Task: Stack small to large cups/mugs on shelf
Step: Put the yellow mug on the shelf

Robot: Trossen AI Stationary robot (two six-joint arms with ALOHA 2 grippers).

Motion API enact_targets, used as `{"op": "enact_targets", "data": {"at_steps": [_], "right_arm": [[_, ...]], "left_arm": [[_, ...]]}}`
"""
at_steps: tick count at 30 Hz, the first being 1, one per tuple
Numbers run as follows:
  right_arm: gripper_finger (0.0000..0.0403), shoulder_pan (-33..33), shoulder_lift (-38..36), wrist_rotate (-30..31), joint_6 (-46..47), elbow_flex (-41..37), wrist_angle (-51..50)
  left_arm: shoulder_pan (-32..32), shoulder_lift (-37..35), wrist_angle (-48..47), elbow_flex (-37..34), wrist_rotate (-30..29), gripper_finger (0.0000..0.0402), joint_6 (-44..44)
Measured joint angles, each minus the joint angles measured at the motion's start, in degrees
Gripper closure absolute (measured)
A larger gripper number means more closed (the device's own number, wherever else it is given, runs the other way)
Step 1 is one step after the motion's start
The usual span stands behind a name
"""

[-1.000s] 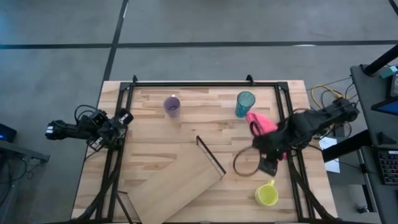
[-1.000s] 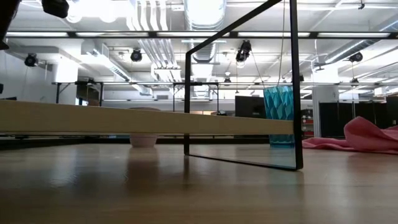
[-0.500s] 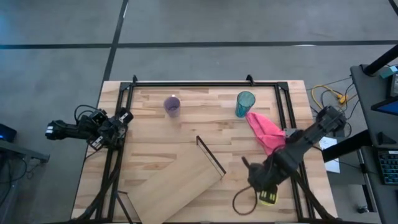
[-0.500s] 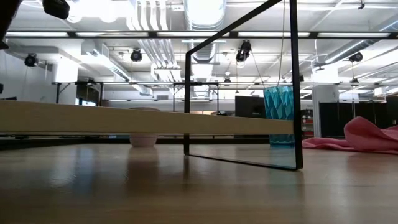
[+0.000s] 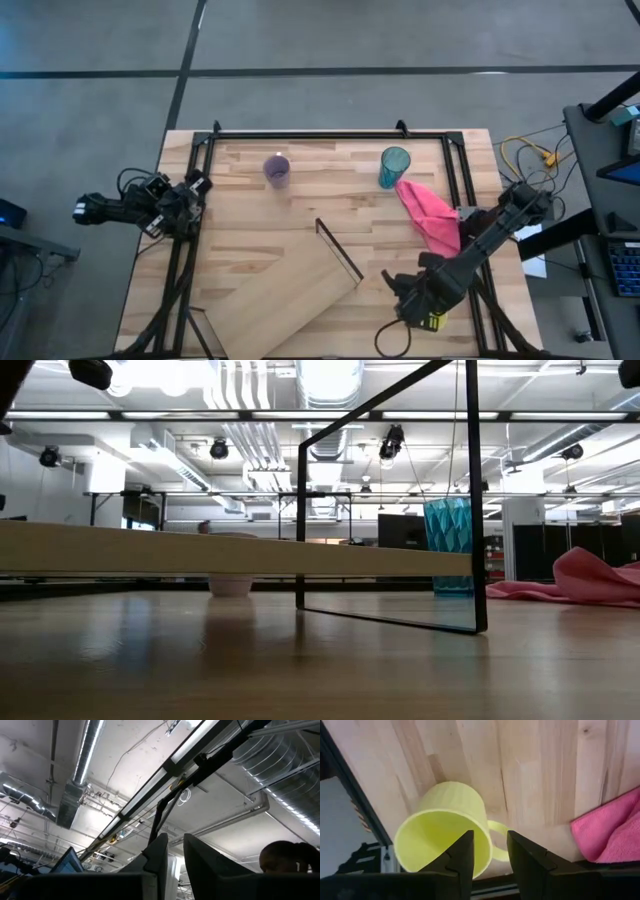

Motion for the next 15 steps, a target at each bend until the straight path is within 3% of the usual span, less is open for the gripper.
{"op": "enact_targets", "data": {"at_steps": [6, 15], "right_arm": [[0.0291, 0.0, -2.8, -4.4, 1.1, -4.2, 1.3], [0.0293, 0.1, -6.7, -4.4, 3.5, -6.8, 7.5]], "left_arm": [[0.0, 0.0, 0.0, 0.8, 0.0, 0.0354, 0.0], [0.0, 0.0, 0.0, 1.3, -0.1, 0.0354, 0.0]]}}
